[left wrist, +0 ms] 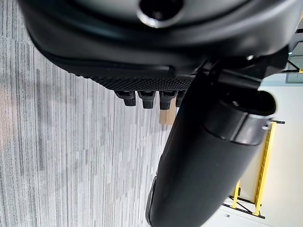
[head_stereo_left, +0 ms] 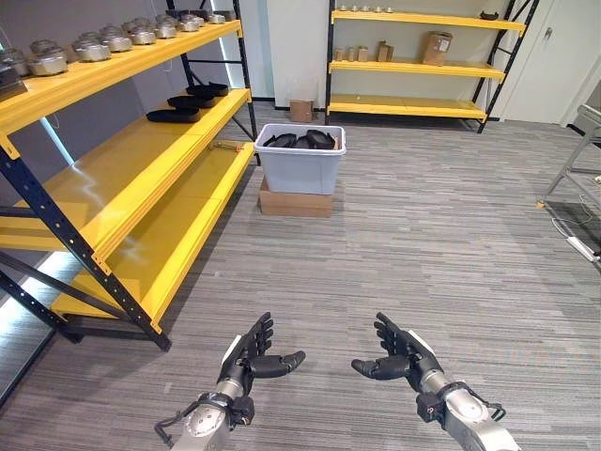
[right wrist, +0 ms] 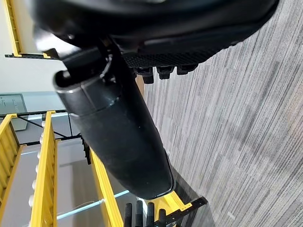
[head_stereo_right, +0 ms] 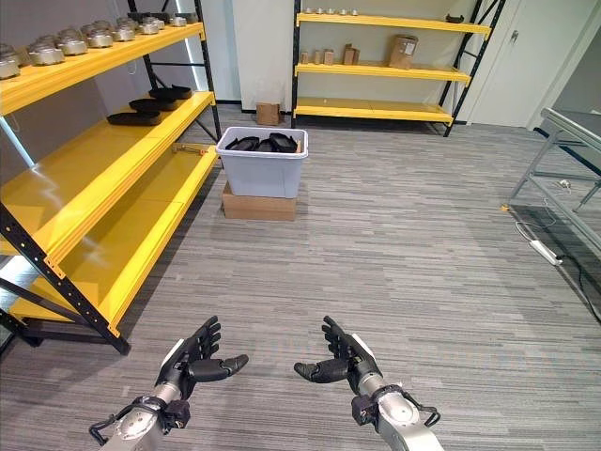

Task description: Move parts from the plastic box to the shelf.

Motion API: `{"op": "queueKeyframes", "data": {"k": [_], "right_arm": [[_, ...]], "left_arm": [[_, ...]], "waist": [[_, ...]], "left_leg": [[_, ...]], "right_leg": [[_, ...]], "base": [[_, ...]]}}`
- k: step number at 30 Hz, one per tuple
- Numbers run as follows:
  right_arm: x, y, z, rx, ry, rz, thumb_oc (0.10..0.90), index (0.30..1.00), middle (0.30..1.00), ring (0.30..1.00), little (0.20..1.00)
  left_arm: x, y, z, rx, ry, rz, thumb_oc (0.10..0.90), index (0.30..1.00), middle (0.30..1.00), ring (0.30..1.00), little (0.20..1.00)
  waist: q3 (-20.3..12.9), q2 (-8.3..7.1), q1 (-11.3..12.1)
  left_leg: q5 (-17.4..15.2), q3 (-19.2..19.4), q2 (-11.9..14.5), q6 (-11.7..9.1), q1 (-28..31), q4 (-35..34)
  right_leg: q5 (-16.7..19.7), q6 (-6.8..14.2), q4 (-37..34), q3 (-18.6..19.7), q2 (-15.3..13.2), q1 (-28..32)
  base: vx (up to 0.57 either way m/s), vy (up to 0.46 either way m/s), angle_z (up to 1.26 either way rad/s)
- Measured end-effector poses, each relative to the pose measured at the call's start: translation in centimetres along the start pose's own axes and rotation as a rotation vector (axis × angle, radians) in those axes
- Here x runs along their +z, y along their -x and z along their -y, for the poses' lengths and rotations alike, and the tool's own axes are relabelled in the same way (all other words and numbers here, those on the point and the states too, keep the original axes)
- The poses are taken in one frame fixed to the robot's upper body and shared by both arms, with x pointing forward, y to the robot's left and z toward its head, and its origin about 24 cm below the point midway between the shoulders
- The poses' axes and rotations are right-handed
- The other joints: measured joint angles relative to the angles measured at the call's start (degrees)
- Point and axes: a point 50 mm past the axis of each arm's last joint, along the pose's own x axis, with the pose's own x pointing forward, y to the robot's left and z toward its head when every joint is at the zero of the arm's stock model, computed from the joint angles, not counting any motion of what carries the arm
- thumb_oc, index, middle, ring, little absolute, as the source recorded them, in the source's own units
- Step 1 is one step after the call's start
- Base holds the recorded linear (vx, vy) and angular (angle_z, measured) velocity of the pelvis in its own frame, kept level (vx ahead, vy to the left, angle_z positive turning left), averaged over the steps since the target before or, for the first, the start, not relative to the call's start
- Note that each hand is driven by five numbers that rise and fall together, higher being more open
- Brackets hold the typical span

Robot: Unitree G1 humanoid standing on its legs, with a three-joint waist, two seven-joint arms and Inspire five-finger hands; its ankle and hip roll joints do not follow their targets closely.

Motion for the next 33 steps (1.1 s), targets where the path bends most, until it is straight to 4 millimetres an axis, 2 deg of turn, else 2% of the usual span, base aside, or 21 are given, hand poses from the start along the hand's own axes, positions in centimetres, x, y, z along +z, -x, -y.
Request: {"op": "queueKeyframes", "data": {"k": [22, 29, 32, 33], "right_arm": [[0.0, 0.0, 0.0, -0.001, 0.016, -0.001, 0.9, 1.0, 1.0, 1.0, 1.0], [0.6, -0.3, 0.1, -0.016, 0.022, 0.016, 0.9, 1.0, 1.0, 1.0, 1.0], [0.5, -0.4, 0.2, -0.019, 0.025, 0.013, 0.9, 1.0, 1.0, 1.0, 1.0], [0.7, -0.4, 0.5, -0.021, 0.046, 0.015, 0.9, 1.0, 1.0, 1.0, 1.0]], "left_arm": [[0.2, -0.2, 0.0, 0.014, -0.001, 0.008, 0.9, 1.0, 1.0, 1.0, 1.0], [1.9, -1.2, 0.0, 0.001, -0.022, 0.057, 0.9, 1.0, 1.0, 1.0, 1.0], [2.7, -1.8, 0.3, -0.013, -0.034, 0.081, 0.9, 1.0, 1.0, 1.0, 1.0], [3.1, -2.3, 0.5, -0.022, -0.04, 0.088, 0.9, 1.0, 1.0, 1.0, 1.0]], "waist": [[0.0, -0.03, 0.3], [-0.2, -0.62, 1.0], [0.1, -0.44, 0.9], [1.4, 0.59, 0.8]], "left_leg": [[0.2, -1.1, -0.1, 0.0, -0.6, 0.0], [0.7, -1.1, -1.2, 0.9, -3.5, 0.0], [0.0, -1.5, -2.7, 2.7, -4.5, 0.0], [0.0, -2.4, -2.9, 3.7, -4.4, 0.0]], "right_leg": [[-0.1, 0.0, 0.0, -0.8, 0.0, -0.2], [0.9, 0.6, 0.8, -0.7, -1.0, -3.2], [0.0, 1.9, 7.1, -0.6, -2.3, -6.9], [-0.2, 2.3, 14.2, 0.0, -2.6, -10.4]], "base": [[0.0, 0.009, 0.02], [-0.02, 0.139, 0.0], [-0.02, 0.23, -0.01], [0.0, 0.237, 0.02]]}}
